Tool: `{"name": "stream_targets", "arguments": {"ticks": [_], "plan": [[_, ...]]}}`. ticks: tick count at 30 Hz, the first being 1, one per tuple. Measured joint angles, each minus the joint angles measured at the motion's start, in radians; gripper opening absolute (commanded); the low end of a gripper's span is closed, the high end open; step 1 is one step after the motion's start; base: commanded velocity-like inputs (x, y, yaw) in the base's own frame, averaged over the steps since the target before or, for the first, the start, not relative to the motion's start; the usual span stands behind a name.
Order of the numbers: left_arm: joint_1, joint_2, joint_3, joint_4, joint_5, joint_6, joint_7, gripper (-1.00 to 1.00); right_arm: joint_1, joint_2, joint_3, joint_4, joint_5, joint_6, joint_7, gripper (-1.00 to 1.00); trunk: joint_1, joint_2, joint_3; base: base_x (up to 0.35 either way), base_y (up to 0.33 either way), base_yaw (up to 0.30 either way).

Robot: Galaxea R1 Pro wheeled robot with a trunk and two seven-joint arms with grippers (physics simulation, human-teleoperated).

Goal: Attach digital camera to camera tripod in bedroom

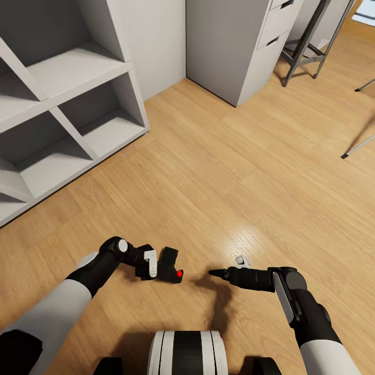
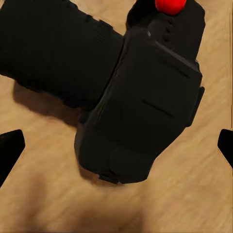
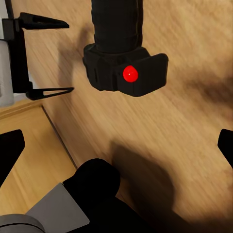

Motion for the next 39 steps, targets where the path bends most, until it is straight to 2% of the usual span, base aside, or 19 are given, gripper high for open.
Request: {"name": "stream_targets", "arguments": {"ticks": [5,8,13,23,39], "plan": [[0.000,-0.017,0.001,0.000,-0.025,0.000,0.007,1.00,0.000,0.000,0.000,0.000,0.000,0.000,0.000,1.00,0.000,0.000,0.000,0.000,0.000,0.000],[0.000,-0.023,0.001,0.001,-0.061,0.000,0.024,1.00,0.000,0.000,0.000,0.000,0.000,0.000,0.000,1.00,0.000,0.000,0.000,0.000,0.000,0.000],[0.000,-0.031,0.001,0.002,-0.095,0.000,0.050,1.00,0.000,0.000,0.000,0.000,0.000,0.000,0.000,1.00,0.000,0.000,0.000,0.000,0.000,0.000],[0.000,-0.034,0.001,0.004,-0.108,-0.004,0.065,1.00,0.000,0.000,0.000,0.000,0.000,0.000,0.000,1.00,0.000,0.000,0.000,0.000,0.000,0.000],[0.000,-0.037,0.002,0.060,-0.110,-0.008,0.077,1.00,0.000,0.000,0.000,0.000,0.000,0.000,0.000,1.00,0.000,0.000,0.000,0.000,0.000,0.000]]}}
